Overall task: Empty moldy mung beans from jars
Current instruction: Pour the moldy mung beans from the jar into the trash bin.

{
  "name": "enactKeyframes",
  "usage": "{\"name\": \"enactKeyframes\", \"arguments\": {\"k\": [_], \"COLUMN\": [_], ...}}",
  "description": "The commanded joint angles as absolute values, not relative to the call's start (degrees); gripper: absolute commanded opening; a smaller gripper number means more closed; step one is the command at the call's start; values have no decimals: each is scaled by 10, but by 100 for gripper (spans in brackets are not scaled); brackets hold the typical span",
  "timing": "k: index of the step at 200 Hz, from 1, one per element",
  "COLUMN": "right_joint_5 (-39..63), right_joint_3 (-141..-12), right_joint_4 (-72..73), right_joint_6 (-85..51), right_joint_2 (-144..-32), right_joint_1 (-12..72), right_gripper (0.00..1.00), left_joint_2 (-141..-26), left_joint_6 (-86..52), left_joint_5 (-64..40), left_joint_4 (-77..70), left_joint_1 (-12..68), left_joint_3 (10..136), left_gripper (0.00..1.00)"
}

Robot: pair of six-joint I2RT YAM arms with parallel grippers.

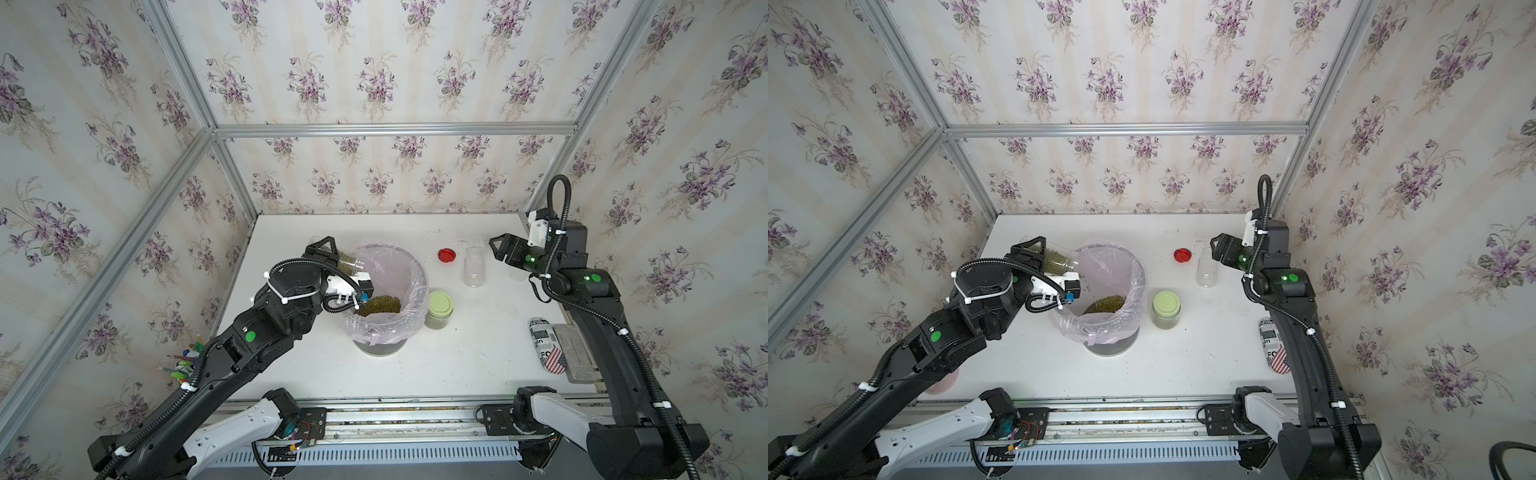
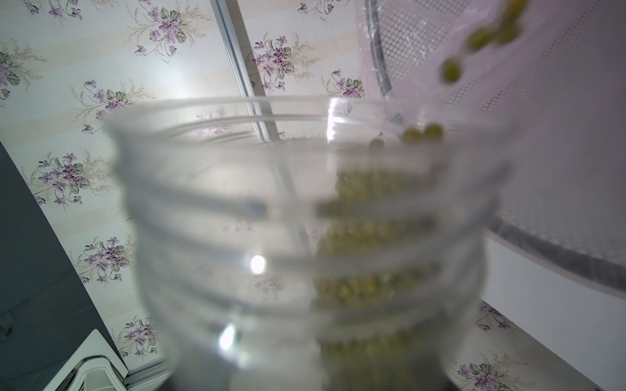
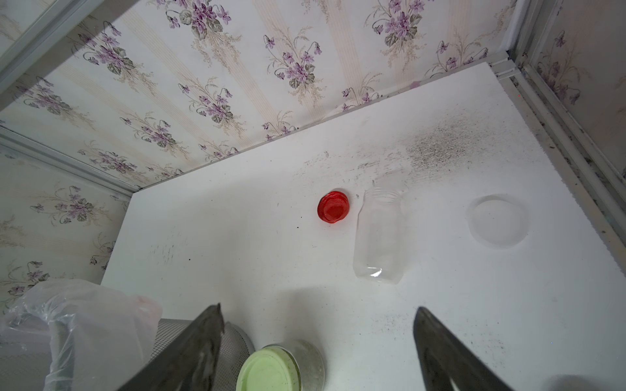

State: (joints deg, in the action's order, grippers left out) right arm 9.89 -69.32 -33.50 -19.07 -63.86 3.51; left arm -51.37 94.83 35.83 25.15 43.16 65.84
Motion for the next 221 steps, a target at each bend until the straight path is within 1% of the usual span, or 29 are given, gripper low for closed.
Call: {"name": "enactKeyframes", "arguments": {"k": [1, 221], "right_joint_5": [96, 94], "right_joint_3": [-696, -691], "right_joint_4": [-325, -322], "right_joint_6": [-186, -187], "right_joint_2": [-637, -631], "right_joint_1": [36, 36], "right_gripper": [86, 85], "left_joint_2": [-516, -532], "left_joint_6": [966, 995], "left_joint_5": [357, 382], "left_joint_4": [236, 236], "left_joint_1": [433, 448], "left_joint_3": [662, 671], "left_gripper": [50, 49]}}
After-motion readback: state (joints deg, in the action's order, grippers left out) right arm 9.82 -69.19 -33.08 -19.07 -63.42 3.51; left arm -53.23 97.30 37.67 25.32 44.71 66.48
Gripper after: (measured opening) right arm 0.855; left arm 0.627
